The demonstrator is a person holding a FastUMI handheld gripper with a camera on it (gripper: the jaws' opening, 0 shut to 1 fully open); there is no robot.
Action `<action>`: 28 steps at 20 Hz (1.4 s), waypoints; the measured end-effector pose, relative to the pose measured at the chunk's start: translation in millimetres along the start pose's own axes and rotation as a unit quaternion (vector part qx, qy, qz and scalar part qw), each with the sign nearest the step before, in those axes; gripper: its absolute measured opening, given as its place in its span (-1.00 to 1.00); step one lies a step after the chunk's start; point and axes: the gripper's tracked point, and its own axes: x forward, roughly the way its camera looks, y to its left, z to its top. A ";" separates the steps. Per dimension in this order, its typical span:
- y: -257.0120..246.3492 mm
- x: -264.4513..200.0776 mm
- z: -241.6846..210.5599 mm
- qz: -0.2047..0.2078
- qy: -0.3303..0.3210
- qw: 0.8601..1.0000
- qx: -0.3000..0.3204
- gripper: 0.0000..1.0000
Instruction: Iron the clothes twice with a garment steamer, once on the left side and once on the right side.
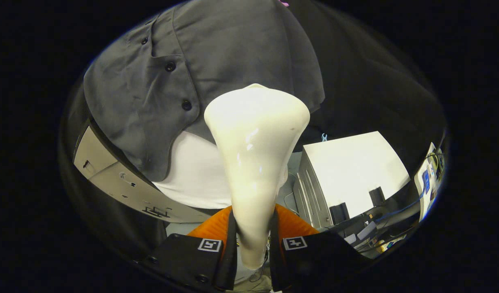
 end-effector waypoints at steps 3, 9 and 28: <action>17.1 -37.3 17.8 -0.004 -0.027 1.000 0.009 -0.18; 69.3 -110.8 70.7 0.012 -0.087 0.996 -0.013 -0.18; 203.4 -288.8 188.1 0.070 -0.274 0.957 -0.071 -0.19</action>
